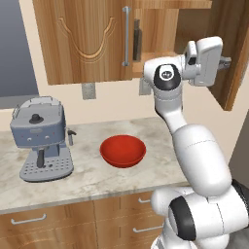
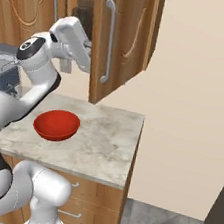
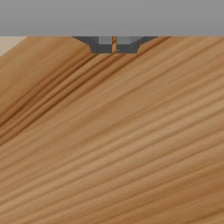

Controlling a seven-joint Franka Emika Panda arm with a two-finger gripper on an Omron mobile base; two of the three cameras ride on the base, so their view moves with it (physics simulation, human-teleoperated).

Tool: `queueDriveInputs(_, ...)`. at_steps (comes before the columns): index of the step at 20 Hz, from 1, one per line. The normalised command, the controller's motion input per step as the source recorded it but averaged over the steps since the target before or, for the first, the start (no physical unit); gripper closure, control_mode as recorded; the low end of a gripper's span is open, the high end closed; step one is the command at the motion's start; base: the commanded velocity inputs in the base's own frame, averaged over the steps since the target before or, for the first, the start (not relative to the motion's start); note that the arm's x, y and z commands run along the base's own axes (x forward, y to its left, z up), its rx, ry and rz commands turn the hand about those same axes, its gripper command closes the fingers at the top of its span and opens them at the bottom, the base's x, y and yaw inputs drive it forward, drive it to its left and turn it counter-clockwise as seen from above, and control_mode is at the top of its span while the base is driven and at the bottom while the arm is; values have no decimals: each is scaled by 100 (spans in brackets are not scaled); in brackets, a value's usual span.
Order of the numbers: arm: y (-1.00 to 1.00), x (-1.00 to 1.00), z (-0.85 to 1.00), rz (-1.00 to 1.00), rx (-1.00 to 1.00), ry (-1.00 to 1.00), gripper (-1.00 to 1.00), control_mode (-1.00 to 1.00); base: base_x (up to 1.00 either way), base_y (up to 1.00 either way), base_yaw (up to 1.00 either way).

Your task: Open the cabinet. Pick the apple and mango from the cabinet and place them into the bowl. Then close the cabinet.

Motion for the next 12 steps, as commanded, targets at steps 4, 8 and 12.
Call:
queueDriveInputs(4, -60, -12, 0, -2, 1, -3, 100, -100, 0, 0, 0)
queueDriveInputs(8, -39, 0, 0, 0, 8, 0, 100, -100, 0, 0, 0)
queueDriveInputs(12, -22, 0, 0, 2, 8, 0, 100, -100, 0, 0, 0)
